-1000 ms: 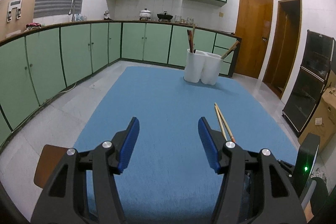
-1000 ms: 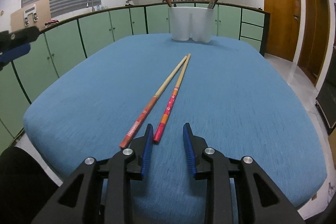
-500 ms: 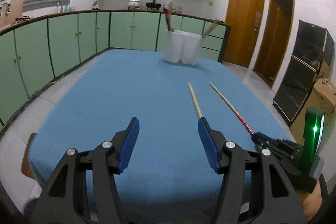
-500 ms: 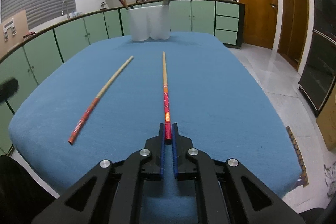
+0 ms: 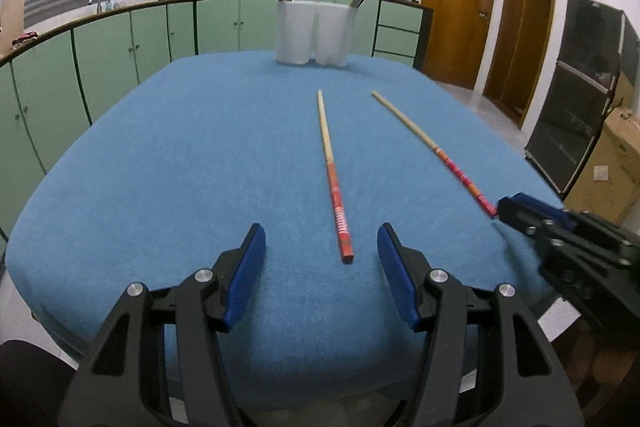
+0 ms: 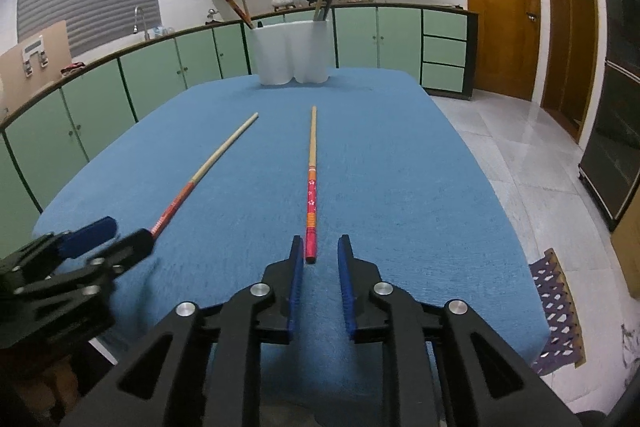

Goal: Organize utensils

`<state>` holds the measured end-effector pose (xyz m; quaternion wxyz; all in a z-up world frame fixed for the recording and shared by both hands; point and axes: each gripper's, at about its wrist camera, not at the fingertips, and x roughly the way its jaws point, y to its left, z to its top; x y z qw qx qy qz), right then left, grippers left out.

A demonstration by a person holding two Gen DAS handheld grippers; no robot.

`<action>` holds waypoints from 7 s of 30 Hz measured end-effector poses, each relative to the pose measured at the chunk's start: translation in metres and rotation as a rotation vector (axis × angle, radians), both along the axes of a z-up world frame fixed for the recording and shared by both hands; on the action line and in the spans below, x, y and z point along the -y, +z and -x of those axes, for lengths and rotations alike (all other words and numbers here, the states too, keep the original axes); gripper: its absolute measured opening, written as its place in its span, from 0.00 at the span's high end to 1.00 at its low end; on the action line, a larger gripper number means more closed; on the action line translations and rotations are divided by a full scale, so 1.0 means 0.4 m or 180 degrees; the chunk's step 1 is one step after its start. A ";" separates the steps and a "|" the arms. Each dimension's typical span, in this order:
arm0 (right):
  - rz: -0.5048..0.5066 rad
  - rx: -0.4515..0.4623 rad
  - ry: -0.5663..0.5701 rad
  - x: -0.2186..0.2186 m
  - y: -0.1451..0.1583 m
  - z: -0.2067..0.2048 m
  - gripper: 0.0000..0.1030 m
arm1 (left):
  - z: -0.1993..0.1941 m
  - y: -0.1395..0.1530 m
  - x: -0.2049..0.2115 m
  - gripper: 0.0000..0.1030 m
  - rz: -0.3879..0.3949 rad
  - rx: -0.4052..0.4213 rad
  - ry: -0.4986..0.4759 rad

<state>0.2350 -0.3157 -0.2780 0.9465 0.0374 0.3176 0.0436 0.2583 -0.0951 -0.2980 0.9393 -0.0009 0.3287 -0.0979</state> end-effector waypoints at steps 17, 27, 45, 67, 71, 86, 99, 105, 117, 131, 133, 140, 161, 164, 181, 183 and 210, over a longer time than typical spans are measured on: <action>0.0107 0.0025 0.0077 -0.029 -0.019 -0.024 0.78 | -0.013 -0.004 -0.002 0.95 -0.0009 0.0118 -0.0010; 0.0018 -0.0016 0.0078 -0.030 0.014 -0.005 0.94 | 0.014 0.040 -0.011 0.95 0.0160 0.0155 -0.0093; -0.0104 0.0504 0.0172 -0.009 0.351 -0.014 0.94 | 0.012 0.328 -0.062 0.95 0.0251 0.0672 -0.0223; 0.0245 -0.0085 0.0667 -0.064 0.568 -0.339 0.94 | -0.317 0.522 -0.076 0.95 0.0169 0.0307 -0.0589; 0.0254 -0.0114 0.0704 -0.076 0.612 -0.383 0.94 | -0.368 0.557 -0.085 0.95 0.0148 0.0313 -0.0596; 0.0258 0.0139 0.0561 -0.106 0.837 -0.610 0.94 | -0.595 0.763 -0.044 0.95 0.0071 0.0505 -0.0521; 0.0243 0.0378 0.0389 -0.134 0.916 -0.847 0.95 | -0.804 0.829 0.015 0.95 0.0054 0.0719 -0.0314; 0.0225 0.0348 0.0275 -0.101 0.848 -0.939 0.95 | -0.881 0.783 0.015 0.95 0.0071 0.0681 -0.0264; 0.0055 0.0080 0.0183 -0.037 0.701 -0.995 0.91 | -0.926 0.661 0.004 0.80 0.0015 0.0428 -0.0246; -0.0041 0.0227 0.0210 -0.029 0.784 -0.848 0.89 | -0.832 0.757 -0.047 0.67 -0.0023 0.0545 -0.0138; -0.0076 0.0259 0.0242 -0.033 0.793 -0.800 0.86 | -0.798 0.766 -0.070 0.58 0.0024 0.0546 -0.0102; -0.0089 0.0383 0.0224 -0.038 0.768 -0.599 0.49 | -0.643 0.760 -0.152 0.31 0.0051 0.0542 -0.0077; -0.0132 0.0789 0.0030 -0.082 0.647 0.036 0.08 | 0.027 0.687 -0.274 0.08 0.0067 0.0795 0.0250; -0.0063 0.0836 0.0059 -0.101 0.652 0.089 0.08 | 0.081 0.683 -0.273 0.08 0.0102 0.0742 0.0299; 0.0275 0.0920 0.0101 -0.213 0.613 0.319 0.06 | 0.337 0.695 -0.242 0.06 0.0055 0.0689 0.0419; 0.0224 0.0900 0.0084 -0.212 0.614 0.335 0.06 | 0.355 0.695 -0.238 0.06 0.0041 0.0667 0.0403; 0.0130 0.0937 -0.0100 -0.216 0.626 0.503 0.06 | 0.582 0.717 -0.253 0.05 -0.0001 0.0819 0.0682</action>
